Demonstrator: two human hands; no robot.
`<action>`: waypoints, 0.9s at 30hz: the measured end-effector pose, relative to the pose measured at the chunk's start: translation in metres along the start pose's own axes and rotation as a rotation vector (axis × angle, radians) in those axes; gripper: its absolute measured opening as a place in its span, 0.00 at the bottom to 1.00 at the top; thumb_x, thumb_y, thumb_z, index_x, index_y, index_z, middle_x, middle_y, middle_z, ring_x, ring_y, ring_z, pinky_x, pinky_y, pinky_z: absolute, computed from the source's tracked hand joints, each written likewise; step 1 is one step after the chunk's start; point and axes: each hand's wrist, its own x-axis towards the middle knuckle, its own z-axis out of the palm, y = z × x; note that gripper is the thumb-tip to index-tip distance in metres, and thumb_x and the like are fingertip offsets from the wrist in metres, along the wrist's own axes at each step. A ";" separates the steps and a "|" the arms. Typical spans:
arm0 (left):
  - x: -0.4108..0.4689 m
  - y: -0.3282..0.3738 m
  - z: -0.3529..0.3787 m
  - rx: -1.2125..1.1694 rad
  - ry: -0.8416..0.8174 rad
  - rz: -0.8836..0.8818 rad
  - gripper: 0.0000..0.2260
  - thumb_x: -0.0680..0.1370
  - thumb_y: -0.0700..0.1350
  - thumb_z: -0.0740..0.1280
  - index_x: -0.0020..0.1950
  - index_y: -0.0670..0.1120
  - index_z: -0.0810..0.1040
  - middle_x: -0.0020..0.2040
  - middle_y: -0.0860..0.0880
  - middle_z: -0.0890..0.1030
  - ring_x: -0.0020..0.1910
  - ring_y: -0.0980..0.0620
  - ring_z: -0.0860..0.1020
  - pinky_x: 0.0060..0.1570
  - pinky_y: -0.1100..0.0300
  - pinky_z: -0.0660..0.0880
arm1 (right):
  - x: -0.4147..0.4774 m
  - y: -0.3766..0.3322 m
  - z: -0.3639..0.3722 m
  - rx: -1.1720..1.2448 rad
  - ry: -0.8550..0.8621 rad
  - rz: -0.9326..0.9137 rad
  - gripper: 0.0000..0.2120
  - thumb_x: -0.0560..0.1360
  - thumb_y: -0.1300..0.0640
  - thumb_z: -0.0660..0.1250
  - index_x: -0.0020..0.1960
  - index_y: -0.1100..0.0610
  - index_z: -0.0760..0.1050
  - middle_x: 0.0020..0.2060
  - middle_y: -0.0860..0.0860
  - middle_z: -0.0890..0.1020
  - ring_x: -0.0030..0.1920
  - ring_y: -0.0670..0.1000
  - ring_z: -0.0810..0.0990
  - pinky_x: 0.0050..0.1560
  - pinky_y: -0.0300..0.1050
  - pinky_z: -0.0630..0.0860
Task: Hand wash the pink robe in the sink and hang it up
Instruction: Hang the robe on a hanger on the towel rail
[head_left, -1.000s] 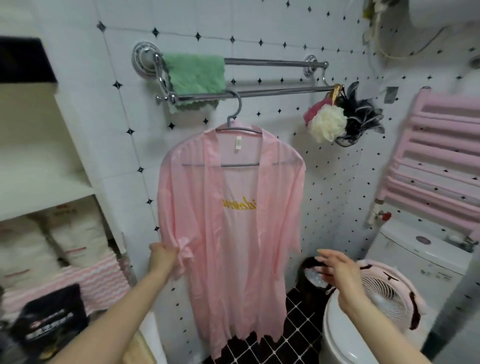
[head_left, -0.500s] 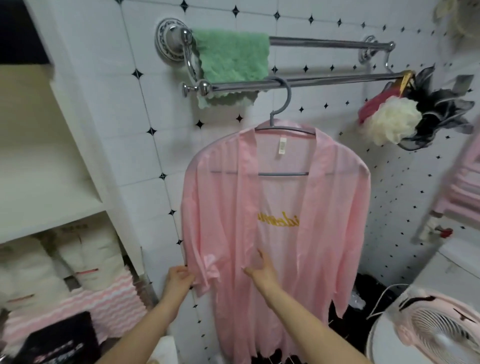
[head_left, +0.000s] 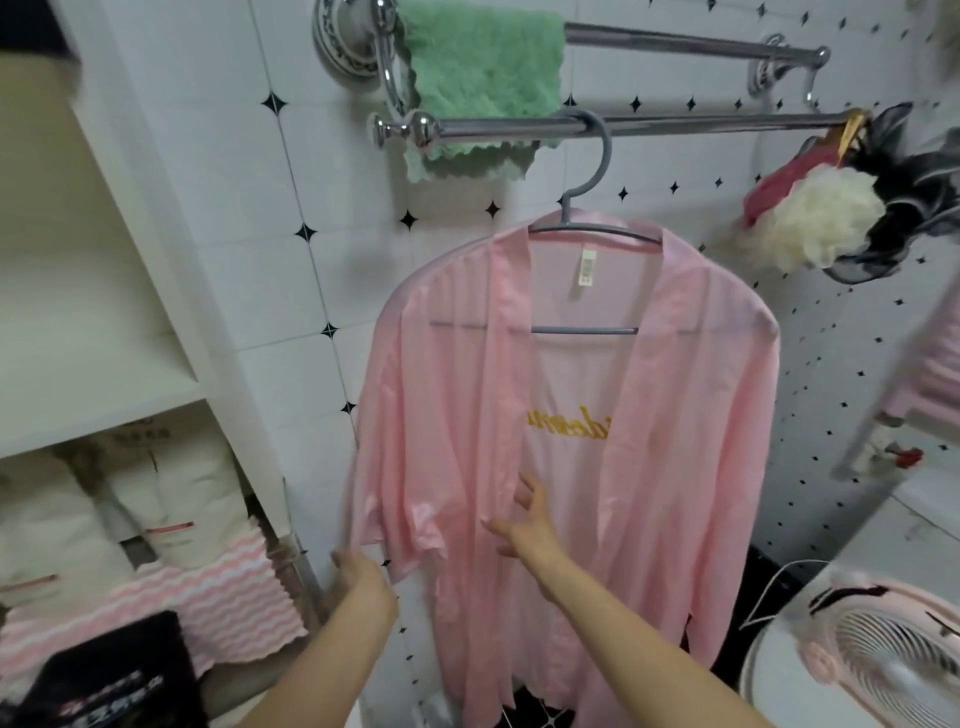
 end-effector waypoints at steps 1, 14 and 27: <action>-0.009 -0.004 0.005 -0.134 -0.083 -0.167 0.23 0.82 0.54 0.52 0.57 0.34 0.72 0.52 0.37 0.79 0.50 0.38 0.80 0.45 0.57 0.75 | 0.004 0.001 0.005 0.032 -0.003 0.018 0.30 0.71 0.64 0.73 0.65 0.48 0.61 0.47 0.48 0.74 0.47 0.53 0.77 0.44 0.48 0.76; 0.011 -0.006 -0.003 -0.177 -0.416 0.127 0.19 0.77 0.32 0.64 0.67 0.42 0.69 0.49 0.43 0.82 0.41 0.47 0.81 0.35 0.58 0.78 | -0.060 0.007 -0.070 -0.074 0.000 -0.064 0.05 0.74 0.60 0.70 0.49 0.60 0.79 0.38 0.48 0.81 0.40 0.47 0.78 0.39 0.33 0.74; -0.018 -0.018 -0.044 0.253 -0.166 0.193 0.19 0.69 0.38 0.74 0.57 0.33 0.77 0.52 0.36 0.80 0.51 0.39 0.79 0.52 0.53 0.74 | -0.082 -0.005 -0.083 -0.115 0.090 -0.034 0.05 0.74 0.60 0.71 0.49 0.60 0.80 0.38 0.52 0.80 0.40 0.49 0.76 0.37 0.37 0.71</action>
